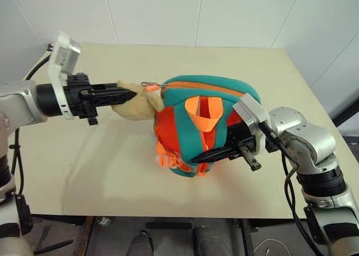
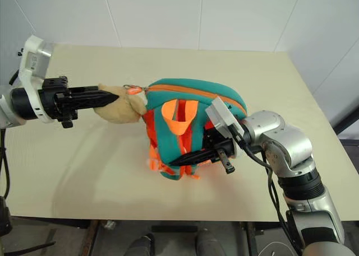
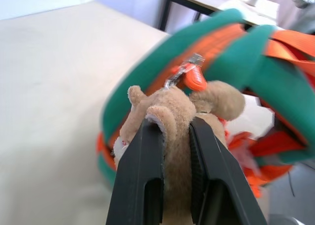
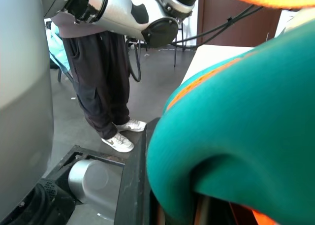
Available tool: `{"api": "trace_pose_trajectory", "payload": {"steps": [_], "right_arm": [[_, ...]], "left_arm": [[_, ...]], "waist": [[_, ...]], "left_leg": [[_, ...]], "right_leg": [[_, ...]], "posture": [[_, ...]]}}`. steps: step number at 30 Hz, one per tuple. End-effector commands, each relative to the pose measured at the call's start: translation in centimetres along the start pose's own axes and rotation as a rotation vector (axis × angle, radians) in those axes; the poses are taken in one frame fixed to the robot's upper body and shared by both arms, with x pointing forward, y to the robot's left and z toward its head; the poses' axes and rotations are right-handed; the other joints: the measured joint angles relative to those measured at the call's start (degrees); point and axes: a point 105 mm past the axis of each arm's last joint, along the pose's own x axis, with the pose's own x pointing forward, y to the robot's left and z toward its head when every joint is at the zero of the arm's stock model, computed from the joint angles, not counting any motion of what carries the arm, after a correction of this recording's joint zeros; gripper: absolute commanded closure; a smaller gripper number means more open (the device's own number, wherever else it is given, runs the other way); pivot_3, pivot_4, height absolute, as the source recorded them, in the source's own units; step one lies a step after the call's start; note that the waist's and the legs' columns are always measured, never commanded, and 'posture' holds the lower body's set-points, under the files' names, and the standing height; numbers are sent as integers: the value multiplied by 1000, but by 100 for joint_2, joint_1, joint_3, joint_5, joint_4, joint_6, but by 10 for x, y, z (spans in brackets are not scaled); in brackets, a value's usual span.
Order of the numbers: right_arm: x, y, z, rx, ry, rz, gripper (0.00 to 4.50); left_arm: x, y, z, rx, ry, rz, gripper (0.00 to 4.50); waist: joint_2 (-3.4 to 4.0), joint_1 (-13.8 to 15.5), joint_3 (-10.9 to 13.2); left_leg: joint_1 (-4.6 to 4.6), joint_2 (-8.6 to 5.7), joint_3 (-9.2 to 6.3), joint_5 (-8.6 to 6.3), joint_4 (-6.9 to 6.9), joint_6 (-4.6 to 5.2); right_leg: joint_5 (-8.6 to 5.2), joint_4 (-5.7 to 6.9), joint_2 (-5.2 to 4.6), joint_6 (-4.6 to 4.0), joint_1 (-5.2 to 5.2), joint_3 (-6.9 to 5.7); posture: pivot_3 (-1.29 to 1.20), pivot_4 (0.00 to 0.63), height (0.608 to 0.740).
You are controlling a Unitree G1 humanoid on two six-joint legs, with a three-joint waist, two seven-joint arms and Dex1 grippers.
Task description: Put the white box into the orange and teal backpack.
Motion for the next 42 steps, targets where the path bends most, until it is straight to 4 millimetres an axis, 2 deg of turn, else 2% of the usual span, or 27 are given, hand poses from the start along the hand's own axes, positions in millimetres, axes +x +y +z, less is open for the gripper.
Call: {"api": "trace_pose_trajectory", "payload": {"steps": [1,5,7,14,18,24,27,29,30,32,33,35,36,38,42], "right_arm": [[0,9,13,-45,-29,6,4500],[4,13,12,-22,-47,0,4500],[6,14,12,-11,-54,-3,4500],[8,14,11,6,-59,-17,4500],[8,13,9,13,-50,-34,4500],[5,9,8,11,-20,-79,4500],[2,3,8,-3,5,-122,4500],[-2,-1,6,7,40,-156,4500],[-5,-3,6,6,61,-174,4500],[-15,-8,5,-4,113,-233,3802],[-21,-11,6,-9,128,-260,3616],[-35,-13,12,-15,164,-312,2968],[-41,-13,13,-19,184,-337,2617],[-52,-13,14,-22,225,-380,1969],[-81,-9,17,-24,319,-506,555]], "left_arm": [[-17,21,0,19,15,94,4224],[-20,42,-38,-24,177,137,4225],[-13,48,-58,-34,256,130,4226],[9,70,-101,26,447,118,4274],[25,80,-110,79,439,108,4275],[38,81,-111,104,365,73,4276],[44,79,-104,118,281,63,4277],[47,73,-92,111,190,35,4277],[50,63,-79,110,94,-22,4277],[47,51,-51,126,-128,-67,4277],[44,51,-48,134,-149,-52,4277],[36,52,-54,127,-108,-20,4277],[34,53,-59,117,-77,-8,3564],[29,51,-62,116,-62,0,3035],[14,55,-60,140,-74,49,1687]], "waist": [[0,5,0],[1,10,0],[0,23,0],[1,23,0],[0,24,0],[0,22,0],[0,46,0],[0,53,0],[0,54,0],[1,68,0],[0,80,0],[1,116,1],[1,121,1],[2,144,1],[3,181,2]], "left_leg": [[0,0,1,0,-1,0],[0,0,2,0,-10,0],[2,0,2,0,-18,0],[0,0,2,0,-26,-1],[-1,0,2,0,-25,-1],[1,2,2,0,-24,-1],[0,2,2,1,-16,-1],[-2,2,2,1,-11,-1],[-3,2,2,1,-9,-1],[-4,2,2,0,-9,-1],[-5,2,2,0,-10,-1],[-7,3,1,0,-10,-1],[-7,3,1,0,-11,0],[-4,3,2,0,-12,0],[-3,3,3,-1,-10,1]], "right_leg": [[-1,0,0,-1,-1,0],[-5,-3,0,-7,-3,0],[-8,-2,0,-11,-5,0],[-11,-2,2,-12,-10,-1],[-11,-1,2,-12,-11,-1],[-11,4,2,-12,-10,-1],[-11,7,1,-12,-8,-1],[-11,9,1,-11,-8,-1],[-10,10,1,-11,-8,-1],[-10,9,1,-10,-8,-1],[-11,10,0,-10,-8,-2],[-11,7,0,-10,-10,-3],[-11,6,-1,-10,-10,-2],[-12,4,-1,-10,-9,-2],[-12,5,-1,-11,-9,-2]], "posture": [[0,150,740],[0,150,740],[0,150,740],[0,150,740],[0,150,740],[0,150,740],[0,150,740],[0,150,740],[0,150,740],[0,150,740],[0,150,740],[0,150,740],[0,150,740],[0,150,740],[0,150,740]]}}
